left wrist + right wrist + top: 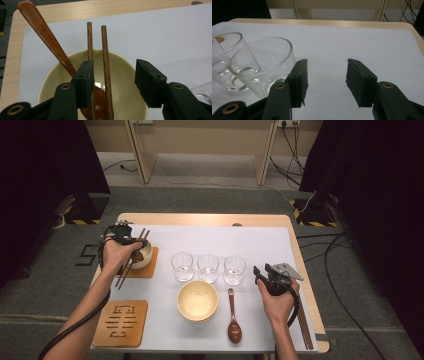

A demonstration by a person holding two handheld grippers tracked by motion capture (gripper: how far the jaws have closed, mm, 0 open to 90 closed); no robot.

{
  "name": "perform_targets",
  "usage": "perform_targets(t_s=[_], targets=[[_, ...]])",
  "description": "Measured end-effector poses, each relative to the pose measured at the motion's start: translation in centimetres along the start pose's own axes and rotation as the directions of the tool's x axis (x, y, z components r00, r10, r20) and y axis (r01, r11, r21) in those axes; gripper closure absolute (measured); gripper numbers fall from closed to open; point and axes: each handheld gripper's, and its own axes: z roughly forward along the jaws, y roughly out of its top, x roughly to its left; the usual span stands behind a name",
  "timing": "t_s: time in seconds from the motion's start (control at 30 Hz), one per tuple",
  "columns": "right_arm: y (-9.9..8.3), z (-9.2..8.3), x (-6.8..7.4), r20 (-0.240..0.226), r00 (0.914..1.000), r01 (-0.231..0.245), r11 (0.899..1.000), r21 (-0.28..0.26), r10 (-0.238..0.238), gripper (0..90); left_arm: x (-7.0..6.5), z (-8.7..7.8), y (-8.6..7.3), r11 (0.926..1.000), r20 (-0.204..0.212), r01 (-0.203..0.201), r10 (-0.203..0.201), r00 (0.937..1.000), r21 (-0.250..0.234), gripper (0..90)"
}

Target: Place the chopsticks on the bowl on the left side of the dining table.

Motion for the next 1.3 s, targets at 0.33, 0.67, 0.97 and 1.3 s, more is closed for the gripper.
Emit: perform_targets(t_s=[0.33, 0.67, 0.97, 1.3], targets=[[-0.3, 0.3, 0.2, -0.012, 0.9999, 0.003, 1.0, 0.015, -0.003, 52.0, 0.8, 0.6, -0.7, 0.9989, -0.005, -0.007, 0.007, 1.0, 0.045, 49.1], [-0.3, 0.3, 0.3, -0.017, 0.9999, 0.002, 1.0, 0.016, -0.001, 52.2, 1.0, 1.3, -1.2, 0.9972, -0.024, -0.019, 0.021, 0.9995, 0.072, 60.0], [-0.2, 0.2, 0.4, -0.032, 0.9995, -0.009, 1.0, 0.015, 0.009, 52.2, 1.1, 1.2, -1.1, 0.9979, -0.035, -0.013, 0.015, 0.9993, 0.063, 69.3], [-0.2, 0.1, 0.2, -0.053, 0.998, -0.033, 0.999, 0.017, 0.034, 52.3, 1.1, 1.6, -1.6, 0.9962, -0.028, 0.004, -0.002, 0.9996, 0.087, 74.6]])
